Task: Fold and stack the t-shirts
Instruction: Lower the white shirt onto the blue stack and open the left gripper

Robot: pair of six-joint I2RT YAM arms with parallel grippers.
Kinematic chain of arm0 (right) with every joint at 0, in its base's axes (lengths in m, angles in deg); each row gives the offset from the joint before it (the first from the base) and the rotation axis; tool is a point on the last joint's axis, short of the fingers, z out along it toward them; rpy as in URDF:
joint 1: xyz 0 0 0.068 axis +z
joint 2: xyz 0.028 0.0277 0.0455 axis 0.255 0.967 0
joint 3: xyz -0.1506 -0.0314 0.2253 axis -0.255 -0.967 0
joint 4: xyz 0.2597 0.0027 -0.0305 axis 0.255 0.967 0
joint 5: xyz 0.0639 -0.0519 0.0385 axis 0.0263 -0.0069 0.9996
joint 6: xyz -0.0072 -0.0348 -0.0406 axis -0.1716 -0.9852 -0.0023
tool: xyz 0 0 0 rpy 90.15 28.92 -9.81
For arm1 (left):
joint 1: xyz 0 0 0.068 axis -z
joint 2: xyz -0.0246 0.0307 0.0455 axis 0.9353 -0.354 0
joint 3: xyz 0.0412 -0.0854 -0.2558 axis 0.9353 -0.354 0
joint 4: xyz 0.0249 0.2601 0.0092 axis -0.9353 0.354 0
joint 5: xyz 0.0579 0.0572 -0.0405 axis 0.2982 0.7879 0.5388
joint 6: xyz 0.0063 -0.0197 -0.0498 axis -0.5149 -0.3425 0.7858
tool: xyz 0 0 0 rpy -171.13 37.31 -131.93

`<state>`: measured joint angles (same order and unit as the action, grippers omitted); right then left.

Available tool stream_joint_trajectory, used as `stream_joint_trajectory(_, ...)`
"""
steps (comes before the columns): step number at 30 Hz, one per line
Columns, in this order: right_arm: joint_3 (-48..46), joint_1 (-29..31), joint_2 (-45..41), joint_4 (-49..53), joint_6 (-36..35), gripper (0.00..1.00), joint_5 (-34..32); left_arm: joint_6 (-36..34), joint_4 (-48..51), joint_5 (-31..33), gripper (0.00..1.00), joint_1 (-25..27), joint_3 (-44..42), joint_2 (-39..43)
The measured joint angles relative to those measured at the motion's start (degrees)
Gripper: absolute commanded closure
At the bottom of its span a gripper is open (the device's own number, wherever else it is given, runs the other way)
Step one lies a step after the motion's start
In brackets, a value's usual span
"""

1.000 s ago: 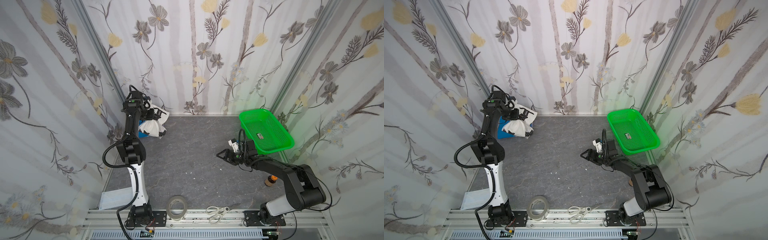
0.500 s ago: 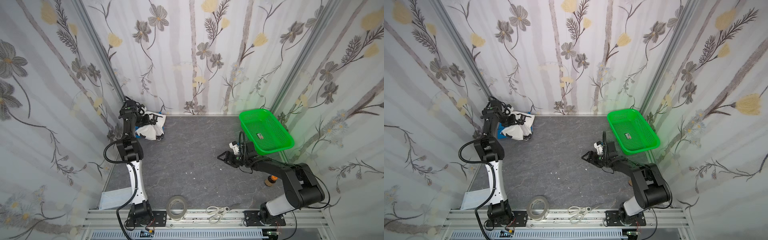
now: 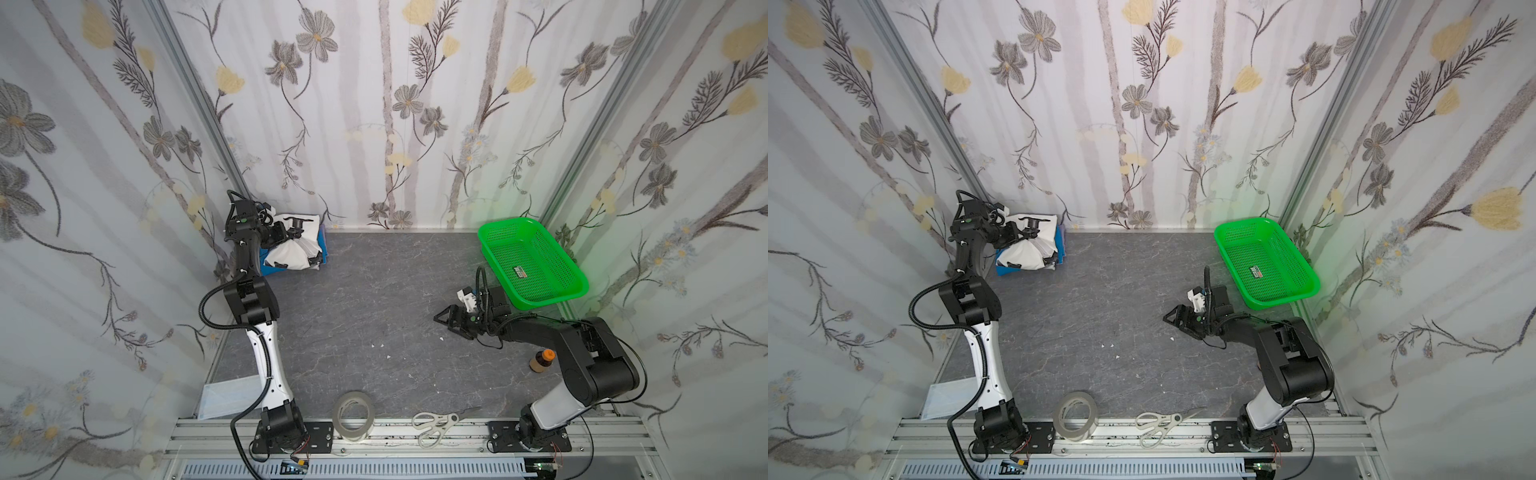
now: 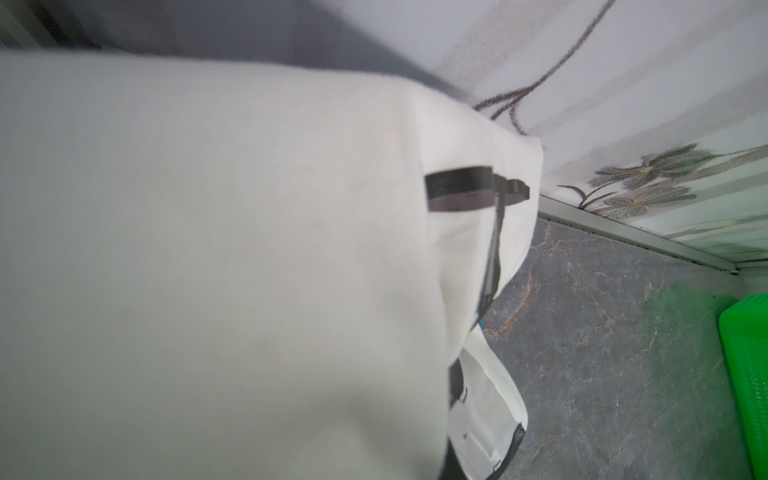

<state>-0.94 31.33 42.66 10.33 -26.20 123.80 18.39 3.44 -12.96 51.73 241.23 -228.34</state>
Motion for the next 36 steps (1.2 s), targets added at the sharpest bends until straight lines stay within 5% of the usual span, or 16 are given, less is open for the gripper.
stream_joint_trajectory(6,0.0,0.04,0.2,-0.04,0.02,0.15,0.0,0.9,-0.39,1.07,0.34,-0.26,0.07,-2.54)
stream_joint_trajectory(8,0.0,0.11,0.31,-0.04,0.04,0.15,0.09,0.74,-0.39,2.05,0.0,-0.28,0.07,-2.6)
stream_joint_trajectory(17,-0.11,0.92,0.39,-0.92,1.05,0.15,0.15,-1.01,-0.26,12.09,0.0,-0.39,0.04,0.17)
stream_joint_trajectory(26,-0.26,2.25,0.37,-2.19,1.55,0.15,0.15,-4.13,-4.81,24.44,0.0,-0.22,-8.33,15.41)
stream_joint_trajectory(36,0.02,3.93,-0.98,-2.67,1.66,0.14,0.17,-1.14,-7.21,4.57,0.0,0.44,-12.28,16.52)
